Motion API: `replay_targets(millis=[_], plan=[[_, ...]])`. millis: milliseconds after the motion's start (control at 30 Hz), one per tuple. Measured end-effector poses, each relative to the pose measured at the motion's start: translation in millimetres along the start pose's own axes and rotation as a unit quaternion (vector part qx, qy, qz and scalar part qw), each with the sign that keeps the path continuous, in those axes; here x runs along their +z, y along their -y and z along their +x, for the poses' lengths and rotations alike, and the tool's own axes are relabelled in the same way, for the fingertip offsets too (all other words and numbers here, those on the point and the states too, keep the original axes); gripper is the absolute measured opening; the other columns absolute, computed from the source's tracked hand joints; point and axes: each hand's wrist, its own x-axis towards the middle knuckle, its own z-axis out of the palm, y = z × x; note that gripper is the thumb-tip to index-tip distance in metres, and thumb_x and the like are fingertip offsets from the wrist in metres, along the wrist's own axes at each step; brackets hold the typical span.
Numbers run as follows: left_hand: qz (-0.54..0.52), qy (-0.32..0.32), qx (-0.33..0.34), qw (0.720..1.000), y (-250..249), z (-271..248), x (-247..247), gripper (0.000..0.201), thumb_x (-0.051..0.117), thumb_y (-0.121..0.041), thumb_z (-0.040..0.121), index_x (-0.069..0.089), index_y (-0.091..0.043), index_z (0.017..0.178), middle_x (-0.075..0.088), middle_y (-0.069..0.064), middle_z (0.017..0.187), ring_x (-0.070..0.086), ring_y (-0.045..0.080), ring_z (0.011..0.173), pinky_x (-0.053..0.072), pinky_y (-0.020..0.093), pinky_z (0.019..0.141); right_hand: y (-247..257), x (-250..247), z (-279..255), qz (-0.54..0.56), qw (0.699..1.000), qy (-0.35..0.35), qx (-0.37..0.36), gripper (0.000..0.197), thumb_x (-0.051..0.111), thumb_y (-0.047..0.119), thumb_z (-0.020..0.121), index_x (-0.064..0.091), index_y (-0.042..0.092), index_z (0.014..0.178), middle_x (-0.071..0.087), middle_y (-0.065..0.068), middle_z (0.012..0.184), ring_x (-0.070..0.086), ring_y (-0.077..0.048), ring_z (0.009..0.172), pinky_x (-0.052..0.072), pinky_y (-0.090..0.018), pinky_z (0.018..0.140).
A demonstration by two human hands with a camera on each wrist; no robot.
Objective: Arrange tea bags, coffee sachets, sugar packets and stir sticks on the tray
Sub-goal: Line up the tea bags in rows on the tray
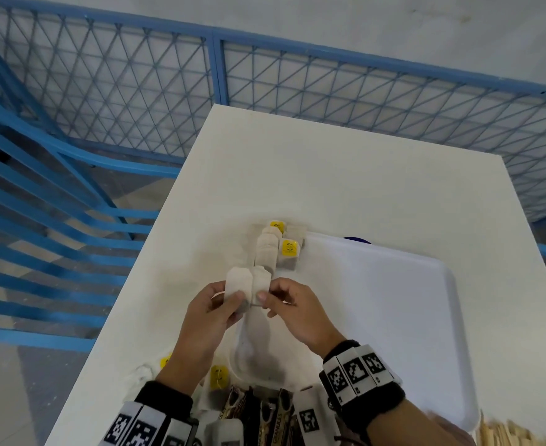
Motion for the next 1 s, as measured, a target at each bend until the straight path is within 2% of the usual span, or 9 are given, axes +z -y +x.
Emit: replay_targets(millis=[100, 233, 333, 400, 533, 633, 800, 900, 1000], plan=[[0.027, 0.011, -0.002, 1.0, 1, 2, 4, 0.007, 0.058, -0.007, 0.089, 0.064, -0.009, 0.093, 0.069, 0.01, 0.086, 0.064, 0.017, 0.082, 0.053, 0.027, 0.08, -5, -10, 0, -0.013, 1.0, -0.023, 0.012, 0.015, 0.065, 0.018, 0.086, 0.065, 0.003, 0.087, 0.065, -0.013, 0.081, 0.059, -0.013, 0.068, 0.052, -0.033, 0.074], [0.087, 0.02, 0.017, 0.996, 0, 11, 8, 0.008, 0.063, -0.011, 0.087, 0.068, -0.008, 0.092, 0.071, 0.009, 0.089, 0.063, 0.018, 0.086, 0.049, 0.029, 0.082, -9, -25, 5, 0.015, 0.996, -0.076, 0.035, 0.01, 0.066, 0.011, 0.085, 0.062, 0.003, 0.084, 0.064, -0.011, 0.077, 0.059, -0.018, 0.07, 0.053, -0.035, 0.075], [0.135, 0.006, 0.037, 0.99, -3, 23, 12, 0.007, 0.066, -0.011, 0.083, 0.071, -0.009, 0.088, 0.073, 0.006, 0.085, 0.065, 0.016, 0.084, 0.047, 0.024, 0.078, -10, -38, 13, -0.004, 0.992, -0.121, 0.046, 0.012, 0.066, 0.009, 0.084, 0.06, 0.015, 0.076, 0.063, -0.004, 0.071, 0.057, -0.018, 0.068, 0.051, -0.027, 0.066], [0.159, 0.001, 0.045, 0.986, -3, 31, 15, 0.005, 0.068, -0.012, 0.082, 0.07, -0.013, 0.086, 0.074, 0.004, 0.082, 0.067, 0.017, 0.083, 0.047, 0.025, 0.078, -12, -44, 19, -0.018, 0.988, -0.144, 0.053, 0.016, 0.068, 0.009, 0.082, 0.057, 0.019, 0.078, 0.063, -0.002, 0.072, 0.057, -0.015, 0.065, 0.047, -0.02, 0.061], [0.233, -0.001, 0.068, 0.97, 3, 49, 18, 0.01, 0.076, -0.017, 0.076, 0.067, -0.018, 0.081, 0.072, 0.002, 0.083, 0.067, 0.021, 0.084, 0.049, 0.034, 0.079, -16, -47, 29, -0.044, 0.984, -0.163, 0.061, 0.021, 0.071, 0.015, 0.08, 0.053, 0.022, 0.088, 0.065, -0.005, 0.078, 0.06, -0.015, 0.07, 0.046, -0.019, 0.066], [0.292, -0.001, 0.082, 0.953, 6, 57, 21, 0.016, 0.079, -0.019, 0.072, 0.064, -0.018, 0.078, 0.071, 0.003, 0.081, 0.064, 0.02, 0.078, 0.046, 0.027, 0.072, -17, -44, 35, -0.062, 0.982, -0.17, 0.06, 0.028, 0.073, 0.015, 0.078, 0.052, 0.019, 0.095, 0.064, -0.005, 0.077, 0.061, -0.018, 0.075, 0.047, -0.021, 0.07], [0.347, 0.002, 0.095, 0.933, 6, 66, 25, 0.023, 0.08, -0.015, 0.069, 0.065, -0.01, 0.084, 0.07, 0.006, 0.08, 0.061, 0.019, 0.074, 0.038, 0.008, 0.057, -18, -39, 42, -0.103, 0.976, -0.184, 0.047, 0.031, 0.073, 0.011, 0.077, 0.051, 0.014, 0.1, 0.059, -0.003, 0.072, 0.056, -0.016, 0.07, 0.043, -0.013, 0.062], [0.364, -0.003, 0.111, 0.925, 7, 70, 27, 0.024, 0.08, -0.012, 0.068, 0.065, -0.004, 0.085, 0.065, 0.009, 0.078, 0.054, 0.019, 0.071, 0.037, 0.009, 0.056, -20, -39, 43, -0.12, 0.972, -0.196, 0.042, 0.033, 0.072, 0.01, 0.077, 0.051, 0.011, 0.103, 0.054, 0.003, 0.065, 0.053, -0.013, 0.066, 0.041, -0.01, 0.059], [0.379, -0.005, 0.132, 0.916, 7, 70, 29, 0.025, 0.079, -0.01, 0.07, 0.062, -0.004, 0.087, 0.059, 0.004, 0.075, 0.052, 0.019, 0.069, 0.036, 0.012, 0.056, -21, -39, 43, -0.127, 0.971, -0.196, 0.043, 0.035, 0.072, 0.011, 0.078, 0.049, 0.012, 0.105, 0.054, 0.003, 0.066, 0.054, -0.01, 0.065, 0.041, -0.011, 0.059]])
